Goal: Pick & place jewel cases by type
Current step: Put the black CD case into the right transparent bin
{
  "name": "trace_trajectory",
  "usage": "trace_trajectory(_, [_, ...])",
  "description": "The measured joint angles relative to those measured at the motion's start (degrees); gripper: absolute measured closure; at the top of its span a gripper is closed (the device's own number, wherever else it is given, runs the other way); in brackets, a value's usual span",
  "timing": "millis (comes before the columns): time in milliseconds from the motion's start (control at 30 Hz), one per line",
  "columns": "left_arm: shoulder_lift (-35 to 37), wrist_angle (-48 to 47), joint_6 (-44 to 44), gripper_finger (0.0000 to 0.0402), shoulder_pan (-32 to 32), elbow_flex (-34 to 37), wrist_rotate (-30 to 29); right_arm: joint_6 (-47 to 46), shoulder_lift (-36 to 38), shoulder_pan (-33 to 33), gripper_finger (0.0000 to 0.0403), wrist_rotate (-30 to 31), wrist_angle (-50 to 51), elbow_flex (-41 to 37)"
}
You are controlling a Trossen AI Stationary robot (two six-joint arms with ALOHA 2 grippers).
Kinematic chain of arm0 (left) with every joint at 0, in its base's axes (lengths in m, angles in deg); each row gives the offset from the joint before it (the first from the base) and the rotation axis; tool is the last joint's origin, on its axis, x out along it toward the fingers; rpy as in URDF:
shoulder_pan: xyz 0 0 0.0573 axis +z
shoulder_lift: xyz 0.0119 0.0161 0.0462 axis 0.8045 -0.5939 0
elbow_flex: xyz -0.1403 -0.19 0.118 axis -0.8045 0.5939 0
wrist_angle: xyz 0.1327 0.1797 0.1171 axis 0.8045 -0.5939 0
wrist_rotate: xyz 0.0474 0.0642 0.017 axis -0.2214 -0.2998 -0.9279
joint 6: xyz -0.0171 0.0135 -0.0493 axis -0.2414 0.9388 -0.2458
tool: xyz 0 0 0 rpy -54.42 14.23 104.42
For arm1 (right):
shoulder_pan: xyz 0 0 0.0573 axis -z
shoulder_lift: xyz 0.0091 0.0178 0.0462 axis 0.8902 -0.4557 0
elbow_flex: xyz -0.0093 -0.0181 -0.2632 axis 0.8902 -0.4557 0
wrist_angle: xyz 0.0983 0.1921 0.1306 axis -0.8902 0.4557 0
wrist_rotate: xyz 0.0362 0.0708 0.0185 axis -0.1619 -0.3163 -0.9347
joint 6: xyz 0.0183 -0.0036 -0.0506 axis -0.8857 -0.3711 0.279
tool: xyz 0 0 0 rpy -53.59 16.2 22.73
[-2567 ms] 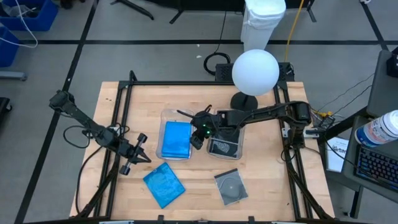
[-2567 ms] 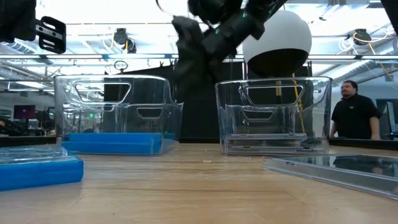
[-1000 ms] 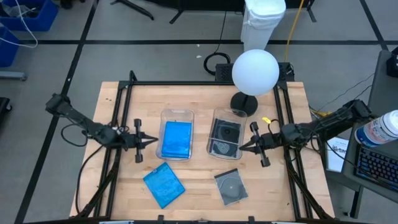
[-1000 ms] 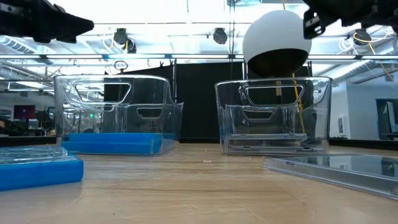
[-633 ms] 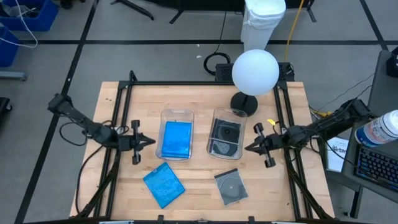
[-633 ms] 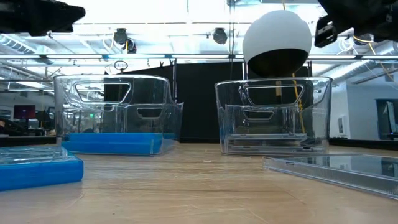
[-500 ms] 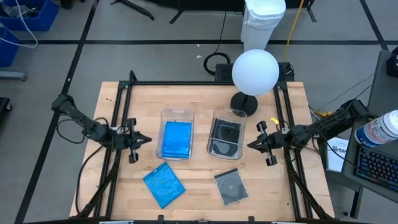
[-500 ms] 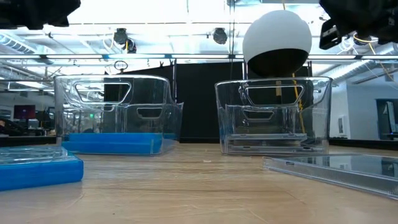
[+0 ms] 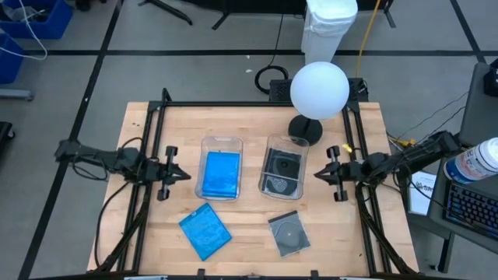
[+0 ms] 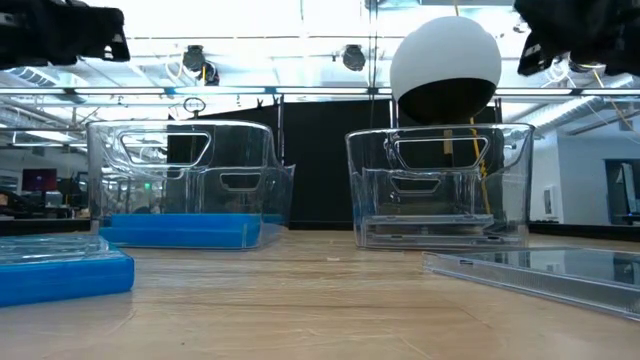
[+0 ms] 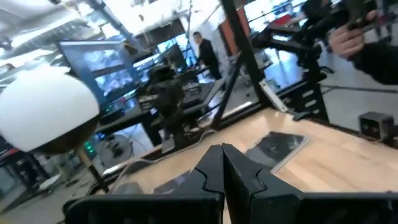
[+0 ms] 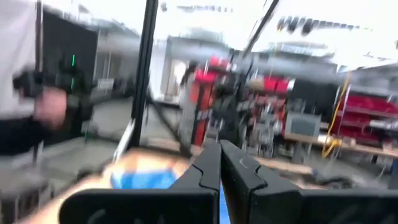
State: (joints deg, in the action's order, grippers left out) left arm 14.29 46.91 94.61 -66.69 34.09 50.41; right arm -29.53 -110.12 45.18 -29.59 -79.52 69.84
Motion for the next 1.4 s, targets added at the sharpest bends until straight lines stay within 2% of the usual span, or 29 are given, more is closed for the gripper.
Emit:
trace_trajectory(200, [-0.1,-2.1,0.9,0.0397,2.5,0.0,-1.4,-2.4,0.1,0.4,0.0403,0.2,1.0,-0.6])
trace_trajectory(433, [-1.4,-8.4,-1.7,0.0399,3.5,0.1,-3.1,-2.7,0.1,0.4,0.0403,0.2,3.6,-0.7])
trace_trajectory(533, [-2.9,-9.7,-4.3,0.0388,3.5,0.1,-4.5,-2.7,0.1,0.4,0.0403,0.2,4.4,-0.7])
trace_trajectory(767, [-6.4,-9.6,-8.6,0.0367,3.5,0.1,-5.8,-2.2,0.0,0.4,0.0403,0.3,4.7,-0.8])
trace_trajectory(967, [-9.5,-9.6,-5.1,0.0365,3.5,0.1,-6.2,-0.5,0.1,0.4,0.0403,0.3,4.3,-0.8])
trace_trajectory(1100, [-11.4,-7.0,-13.2,0.0365,3.5,0.1,-6.7,0.6,0.1,0.4,0.0403,0.3,4.3,-0.8])
trace_trajectory(1233, [-12.7,-5.3,-19.2,0.0364,3.5,0.1,-10.5,0.6,0.1,0.4,0.0403,0.3,4.3,-0.8])
trace_trajectory(1400, [-13.2,-3.7,-16.8,0.0364,3.5,0.1,-12.4,2.8,0.1,0.4,0.0403,0.3,2.9,-0.8])
